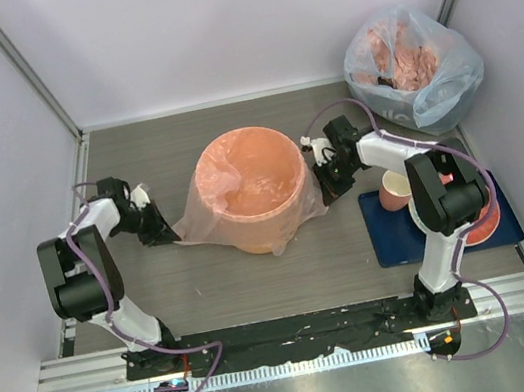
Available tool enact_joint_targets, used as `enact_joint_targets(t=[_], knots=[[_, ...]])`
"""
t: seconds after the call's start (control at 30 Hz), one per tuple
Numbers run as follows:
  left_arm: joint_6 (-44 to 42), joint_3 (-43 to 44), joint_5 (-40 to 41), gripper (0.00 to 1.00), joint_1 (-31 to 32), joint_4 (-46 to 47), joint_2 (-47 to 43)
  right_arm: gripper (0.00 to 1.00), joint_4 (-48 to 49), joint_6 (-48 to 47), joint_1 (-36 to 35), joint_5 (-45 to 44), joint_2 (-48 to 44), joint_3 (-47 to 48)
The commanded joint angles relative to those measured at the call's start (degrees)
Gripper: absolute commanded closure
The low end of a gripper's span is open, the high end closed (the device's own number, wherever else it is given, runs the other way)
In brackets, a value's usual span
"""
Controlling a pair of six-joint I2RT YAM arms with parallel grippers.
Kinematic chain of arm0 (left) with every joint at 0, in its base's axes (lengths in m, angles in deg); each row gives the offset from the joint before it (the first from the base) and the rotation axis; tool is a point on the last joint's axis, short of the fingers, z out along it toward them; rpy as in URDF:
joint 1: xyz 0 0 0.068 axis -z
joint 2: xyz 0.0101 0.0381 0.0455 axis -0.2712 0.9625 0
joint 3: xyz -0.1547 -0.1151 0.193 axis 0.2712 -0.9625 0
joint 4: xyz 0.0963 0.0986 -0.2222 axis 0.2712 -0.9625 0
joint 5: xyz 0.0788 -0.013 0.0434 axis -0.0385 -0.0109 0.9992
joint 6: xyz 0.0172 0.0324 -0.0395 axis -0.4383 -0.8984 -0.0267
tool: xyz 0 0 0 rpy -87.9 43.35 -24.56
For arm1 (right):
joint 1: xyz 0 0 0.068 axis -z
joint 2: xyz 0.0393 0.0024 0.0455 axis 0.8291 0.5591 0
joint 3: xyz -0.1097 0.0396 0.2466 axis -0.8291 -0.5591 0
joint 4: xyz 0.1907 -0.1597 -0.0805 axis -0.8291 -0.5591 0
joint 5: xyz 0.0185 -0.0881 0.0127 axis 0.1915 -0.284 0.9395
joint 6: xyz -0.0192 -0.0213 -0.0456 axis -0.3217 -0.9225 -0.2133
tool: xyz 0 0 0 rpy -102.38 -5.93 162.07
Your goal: Put the trash bags into the trash bin
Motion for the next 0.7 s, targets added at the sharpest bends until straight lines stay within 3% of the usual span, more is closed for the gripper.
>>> enact_joint_targets(t=[0.0, 0.07, 0.1, 0.13, 0.17, 0.2, 0.27, 0.3, 0.37, 0.53, 0.67], knots=[[-1.4, -0.1, 5.2, 1.00, -2.3, 0.5, -5.3, 0.99, -2.3, -2.3, 0.6, -7.4, -6.9, 0.0], [-1.5, 0.2, 3.9, 0.95, -2.3, -0.1, -7.4, 0.94, -4.4, -2.7, 0.6, -8.4, -8.6, 0.8], [-2.2, 0.4, 2.6, 0.84, -2.2, -0.2, -8.0, 0.74, -5.5, -2.8, 0.6, -8.4, -10.0, 1.3], [-2.6, 0.7, 1.2, 0.74, -2.2, -1.1, -8.8, 0.63, -7.8, -2.9, 0.6, -8.4, -10.7, 1.9], [-2.9, 1.4, 1.0, 0.55, -2.2, -1.8, -10.2, 0.53, -9.0, -2.9, 0.7, -8.3, -11.3, 2.9], [-3.7, 1.7, 0.7, 0.49, -2.5, -2.7, -11.2, 0.39, -9.9, -2.9, 0.8, -8.3, -12.9, 3.5], [-4.4, 2.5, 0.8, 0.27, -2.9, -3.2, -14.5, 0.29, -12.3, -3.2, 1.2, -8.2, -14.7, 4.8], [-4.8, 2.8, 1.2, 0.22, -3.5, -3.5, -15.4, 0.15, -13.1, -3.6, 1.5, -8.2, -15.6, 5.3], [-5.9, 3.7, 2.5, 0.14, -4.0, -3.8, -17.7, 0.13, -15.5, -5.2, 2.3, -8.2, -17.9, 6.5], [-7.5, 6.5, -0.2, 0.14, -6.9, -5.2, -19.1, 0.12, -21.5, -9.4, 4.8, -2.7, -21.4, 14.0], [-7.1, 9.6, -7.0, 0.14, -7.2, -5.1, -20.2, 0.18, -24.3, -11.6, 3.2, 8.3, -19.0, 31.0]])
